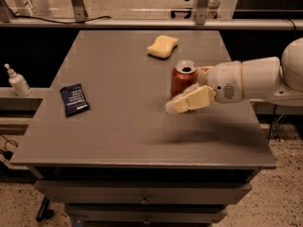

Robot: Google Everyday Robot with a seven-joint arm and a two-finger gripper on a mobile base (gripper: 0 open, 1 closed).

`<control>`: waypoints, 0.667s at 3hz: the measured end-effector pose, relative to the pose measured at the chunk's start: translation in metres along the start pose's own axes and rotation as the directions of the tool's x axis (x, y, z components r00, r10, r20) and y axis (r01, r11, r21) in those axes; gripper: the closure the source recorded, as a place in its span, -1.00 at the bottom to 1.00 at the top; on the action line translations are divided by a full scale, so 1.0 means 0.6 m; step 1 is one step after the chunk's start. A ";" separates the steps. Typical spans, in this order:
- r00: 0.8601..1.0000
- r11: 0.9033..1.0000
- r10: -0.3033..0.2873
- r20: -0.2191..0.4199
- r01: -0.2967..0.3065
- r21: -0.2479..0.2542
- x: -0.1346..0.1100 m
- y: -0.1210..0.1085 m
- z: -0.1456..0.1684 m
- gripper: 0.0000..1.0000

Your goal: Knock coke can over

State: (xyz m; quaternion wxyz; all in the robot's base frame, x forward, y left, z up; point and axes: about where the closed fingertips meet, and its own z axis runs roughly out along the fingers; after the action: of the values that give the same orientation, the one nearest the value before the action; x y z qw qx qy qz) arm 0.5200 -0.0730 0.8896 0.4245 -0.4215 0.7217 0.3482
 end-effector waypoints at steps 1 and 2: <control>0.998 0.999 -0.010 0.067 0.013 -0.044 -0.059 0.034 0.014 -1.00; 0.992 0.993 -0.022 0.127 0.036 -0.109 -0.127 0.080 0.027 -1.00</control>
Offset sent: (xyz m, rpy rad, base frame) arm -0.0301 0.0907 0.1187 0.2290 -0.0598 0.1657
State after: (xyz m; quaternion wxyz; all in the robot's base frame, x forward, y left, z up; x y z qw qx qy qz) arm 0.5037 -0.0161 0.9591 0.4500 -0.4320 0.6669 0.4076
